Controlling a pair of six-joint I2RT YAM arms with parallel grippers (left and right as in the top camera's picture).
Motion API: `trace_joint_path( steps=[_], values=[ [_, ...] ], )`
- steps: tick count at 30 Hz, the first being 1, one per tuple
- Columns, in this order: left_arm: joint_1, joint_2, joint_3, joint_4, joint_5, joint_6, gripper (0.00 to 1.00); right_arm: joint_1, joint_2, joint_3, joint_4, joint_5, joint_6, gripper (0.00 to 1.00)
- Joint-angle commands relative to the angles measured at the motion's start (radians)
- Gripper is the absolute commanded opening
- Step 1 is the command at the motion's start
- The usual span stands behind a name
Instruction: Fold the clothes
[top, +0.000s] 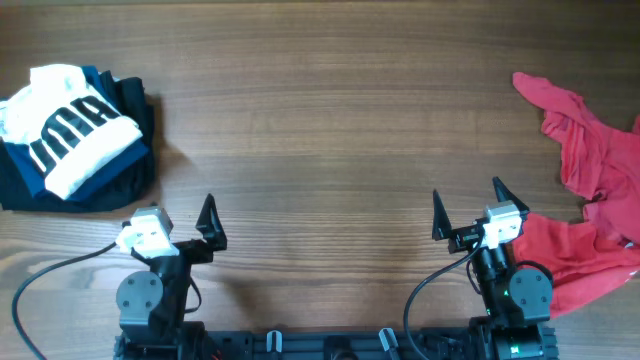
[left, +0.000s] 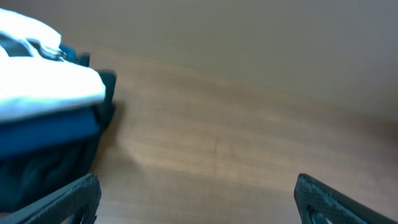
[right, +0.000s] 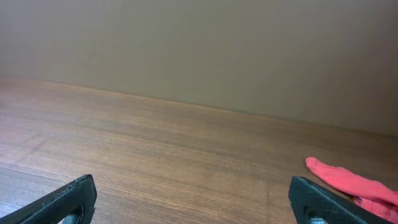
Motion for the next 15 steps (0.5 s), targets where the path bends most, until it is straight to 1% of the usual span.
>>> trace_joint_path(
  steps=[1,7,10,13,15],
  values=[
    [0.005,-0.023,-0.074,0.143,0.011,-0.002,1.0,-0.005,-0.011,-0.001,0.006,-0.016,-0.009,1.0],
    [0.005,-0.031,-0.2,0.378,0.015,0.002,1.0,-0.005,-0.011,-0.001,0.006,-0.016,-0.009,1.0],
    [0.005,-0.031,-0.2,0.355,0.018,0.002,1.0,-0.005,-0.011,-0.001,0.006,-0.016,-0.009,1.0],
    [0.005,-0.031,-0.2,0.273,0.034,-0.014,1.0,-0.005,-0.011,-0.001,0.006,-0.016,-0.009,1.0],
    [0.005,-0.031,-0.2,0.275,0.061,-0.014,1.0,-0.005,-0.011,-0.001,0.006,-0.016,-0.009,1.0]
  ],
)
